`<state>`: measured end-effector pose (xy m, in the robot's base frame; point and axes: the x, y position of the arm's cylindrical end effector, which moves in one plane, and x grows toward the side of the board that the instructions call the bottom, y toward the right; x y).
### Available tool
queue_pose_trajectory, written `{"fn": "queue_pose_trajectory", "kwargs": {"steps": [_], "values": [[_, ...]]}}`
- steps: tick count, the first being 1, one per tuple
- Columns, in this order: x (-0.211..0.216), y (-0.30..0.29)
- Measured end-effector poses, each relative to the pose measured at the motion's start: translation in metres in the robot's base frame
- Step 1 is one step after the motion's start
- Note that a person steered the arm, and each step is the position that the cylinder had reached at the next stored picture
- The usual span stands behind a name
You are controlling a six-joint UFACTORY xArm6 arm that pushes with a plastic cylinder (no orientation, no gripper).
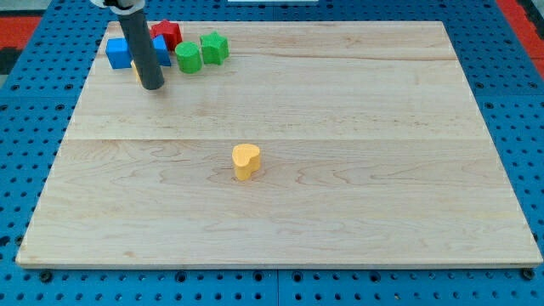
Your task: Move yellow heart towards top left
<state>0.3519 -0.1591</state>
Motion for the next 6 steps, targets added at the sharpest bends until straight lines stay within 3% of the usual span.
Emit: {"fn": "queue_pose_trajectory", "kwargs": {"steps": [1,3,5,6], "values": [[0.051,0.082],[0.083,0.121],[0.083,0.176],[0.120,0.186]]}}
